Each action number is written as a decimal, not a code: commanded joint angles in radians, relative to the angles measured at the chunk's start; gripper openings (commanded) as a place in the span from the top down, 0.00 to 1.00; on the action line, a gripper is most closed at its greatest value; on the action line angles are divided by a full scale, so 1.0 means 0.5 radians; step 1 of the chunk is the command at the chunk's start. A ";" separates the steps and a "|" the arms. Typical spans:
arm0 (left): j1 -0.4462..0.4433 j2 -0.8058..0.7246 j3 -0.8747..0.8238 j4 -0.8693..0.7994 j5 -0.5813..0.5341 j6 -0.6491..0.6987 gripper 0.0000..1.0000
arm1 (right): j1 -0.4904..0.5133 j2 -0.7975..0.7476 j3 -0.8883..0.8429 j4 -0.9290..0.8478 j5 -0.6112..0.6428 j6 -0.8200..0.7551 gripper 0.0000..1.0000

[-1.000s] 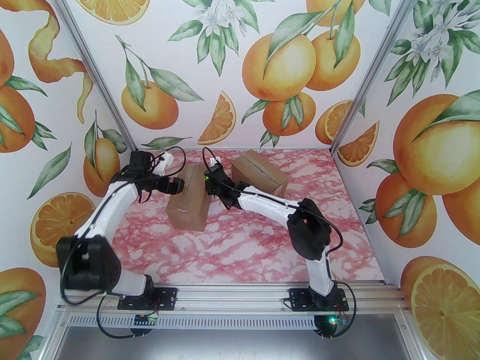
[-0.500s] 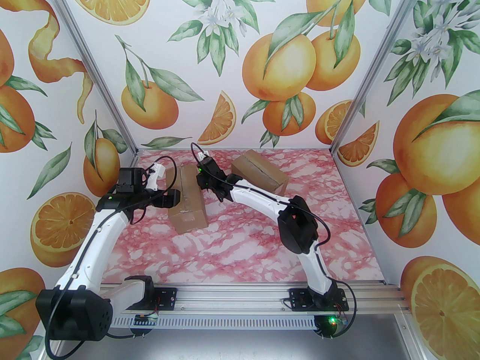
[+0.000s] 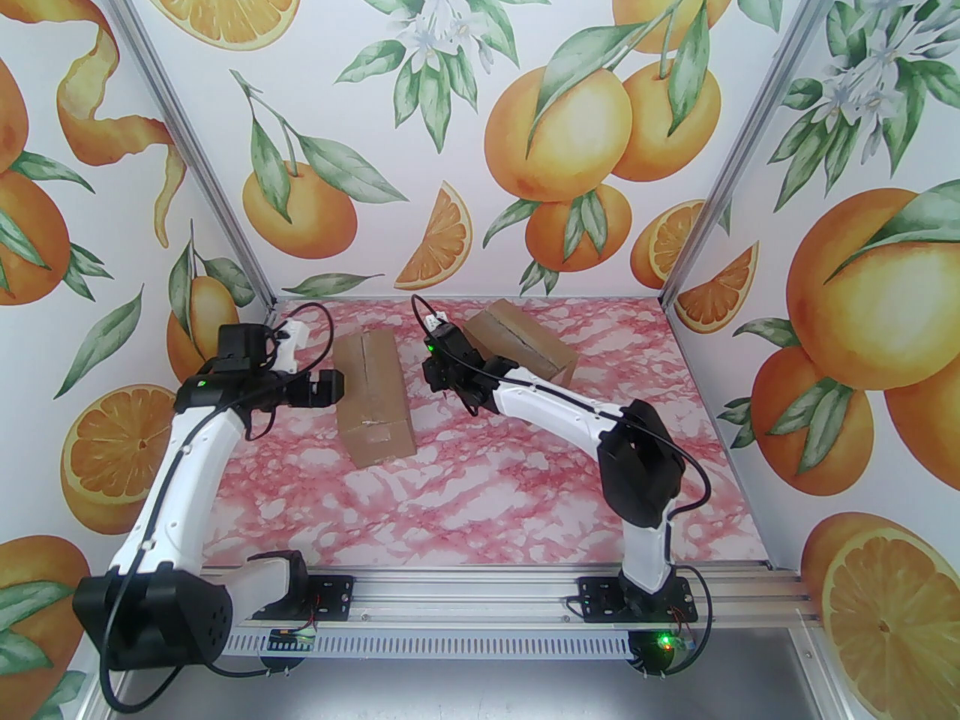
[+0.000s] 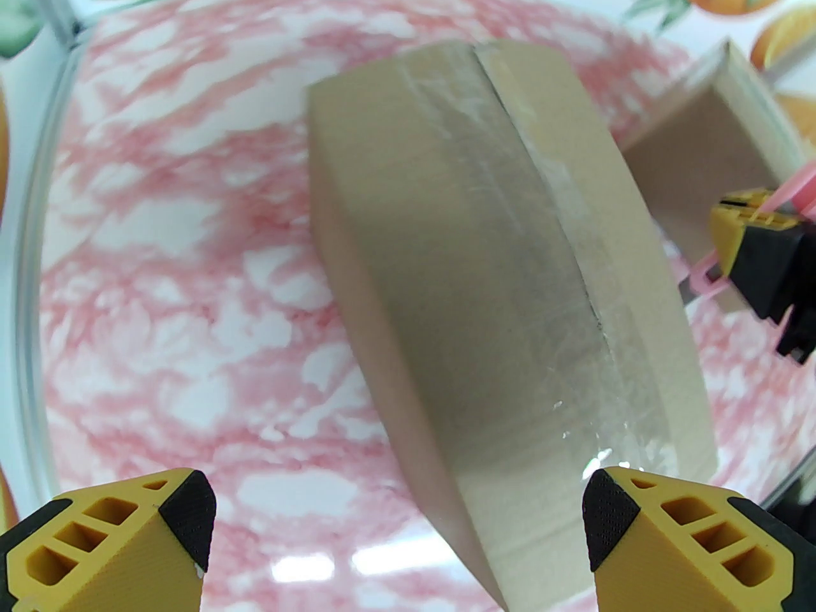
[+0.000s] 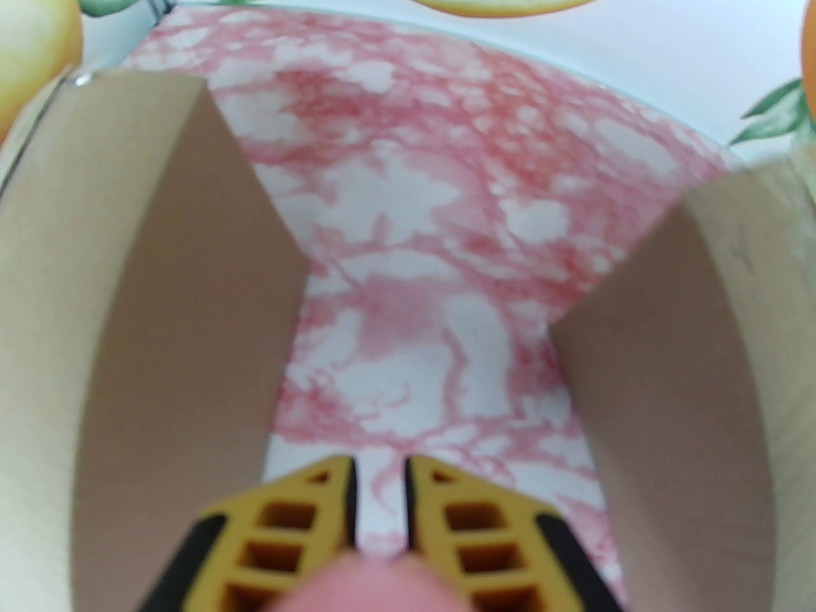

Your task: Unpack the express box

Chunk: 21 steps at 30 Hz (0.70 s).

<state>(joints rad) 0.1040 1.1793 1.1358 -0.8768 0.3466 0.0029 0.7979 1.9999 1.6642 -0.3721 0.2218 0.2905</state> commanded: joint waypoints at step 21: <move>-0.529 0.298 -0.180 0.323 0.705 -0.340 0.00 | -0.077 -0.489 -0.298 -0.307 0.145 0.091 1.00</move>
<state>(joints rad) -0.1127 1.3064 1.0176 -0.8238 0.6853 -0.1116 0.7586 1.8194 1.5730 -0.4988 0.2466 0.3035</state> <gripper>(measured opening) 0.999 0.192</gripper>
